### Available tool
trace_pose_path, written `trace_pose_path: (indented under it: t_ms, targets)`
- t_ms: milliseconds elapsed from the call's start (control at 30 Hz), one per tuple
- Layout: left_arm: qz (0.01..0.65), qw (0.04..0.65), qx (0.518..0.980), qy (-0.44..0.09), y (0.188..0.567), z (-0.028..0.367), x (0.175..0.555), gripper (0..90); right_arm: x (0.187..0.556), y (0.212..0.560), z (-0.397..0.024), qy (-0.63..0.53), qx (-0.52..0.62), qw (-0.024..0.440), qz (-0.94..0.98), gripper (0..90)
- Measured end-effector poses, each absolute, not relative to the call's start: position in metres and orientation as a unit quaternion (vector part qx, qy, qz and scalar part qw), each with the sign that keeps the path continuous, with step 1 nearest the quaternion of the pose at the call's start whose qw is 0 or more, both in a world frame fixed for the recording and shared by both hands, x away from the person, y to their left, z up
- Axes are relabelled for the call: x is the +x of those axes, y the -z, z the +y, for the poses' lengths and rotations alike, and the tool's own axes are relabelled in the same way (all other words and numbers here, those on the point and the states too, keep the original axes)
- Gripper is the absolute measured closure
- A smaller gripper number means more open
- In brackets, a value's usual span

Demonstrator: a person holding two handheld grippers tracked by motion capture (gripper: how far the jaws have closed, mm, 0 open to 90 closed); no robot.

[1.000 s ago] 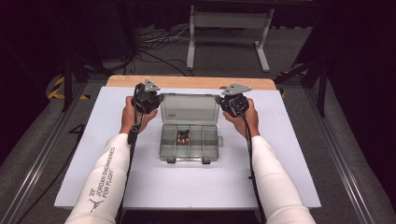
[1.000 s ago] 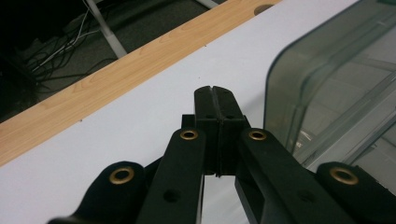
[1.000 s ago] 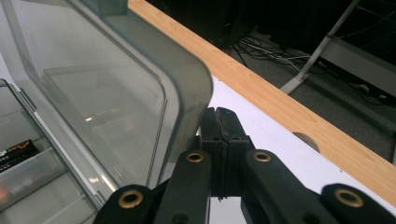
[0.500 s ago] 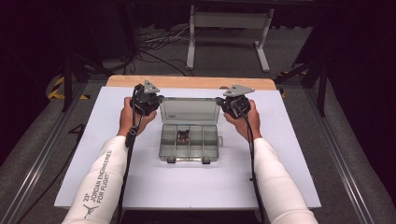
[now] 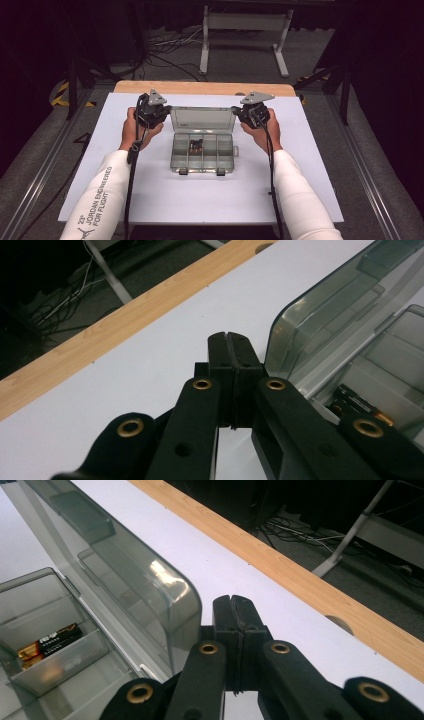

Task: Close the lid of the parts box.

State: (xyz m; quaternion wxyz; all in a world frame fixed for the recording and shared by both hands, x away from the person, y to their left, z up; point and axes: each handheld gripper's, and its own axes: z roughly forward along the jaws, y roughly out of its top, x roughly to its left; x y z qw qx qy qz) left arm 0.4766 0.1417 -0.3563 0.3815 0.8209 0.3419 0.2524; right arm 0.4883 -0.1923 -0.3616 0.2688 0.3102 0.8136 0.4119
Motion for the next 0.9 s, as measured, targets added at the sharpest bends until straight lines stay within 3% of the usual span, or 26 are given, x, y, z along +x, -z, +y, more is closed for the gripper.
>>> trace_pose_path:
  t_ms: [900]
  targets:
    - [0.329, 0.398, 0.816, -0.258, 0.346, 0.145, 0.457, 89.8, 0.473, 0.353, -0.192, -0.41, 0.301, 0.269, 0.818, 90.0]
